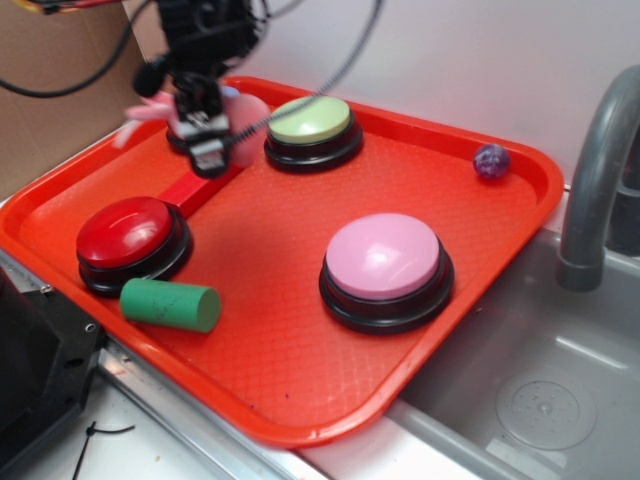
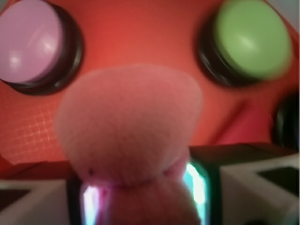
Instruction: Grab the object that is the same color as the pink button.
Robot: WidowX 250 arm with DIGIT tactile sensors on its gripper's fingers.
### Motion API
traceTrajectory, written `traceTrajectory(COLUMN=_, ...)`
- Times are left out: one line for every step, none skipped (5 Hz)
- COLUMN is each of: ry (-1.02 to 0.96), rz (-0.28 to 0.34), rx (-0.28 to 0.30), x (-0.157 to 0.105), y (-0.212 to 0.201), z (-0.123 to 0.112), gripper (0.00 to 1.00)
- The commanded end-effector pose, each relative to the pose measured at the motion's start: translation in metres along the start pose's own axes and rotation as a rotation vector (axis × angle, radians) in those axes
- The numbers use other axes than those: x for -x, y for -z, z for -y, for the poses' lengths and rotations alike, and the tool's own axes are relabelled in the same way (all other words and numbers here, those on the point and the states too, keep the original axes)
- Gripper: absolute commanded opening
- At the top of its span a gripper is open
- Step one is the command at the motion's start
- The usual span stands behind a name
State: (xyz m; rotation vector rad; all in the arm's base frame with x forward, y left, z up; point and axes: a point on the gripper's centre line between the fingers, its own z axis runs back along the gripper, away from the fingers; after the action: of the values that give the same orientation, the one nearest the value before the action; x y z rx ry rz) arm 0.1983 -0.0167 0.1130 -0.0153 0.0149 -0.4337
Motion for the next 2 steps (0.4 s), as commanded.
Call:
traceTrajectory(ry=-0.451, rz=0.062, rx=-0.107, x=0.031, y=-0.062, z=-0.005, gripper=0.0)
traceTrajectory(ry=-0.52, rz=0.092, rx=-0.089, x=0.045, y=-0.069, z=-0.006, gripper=0.0)
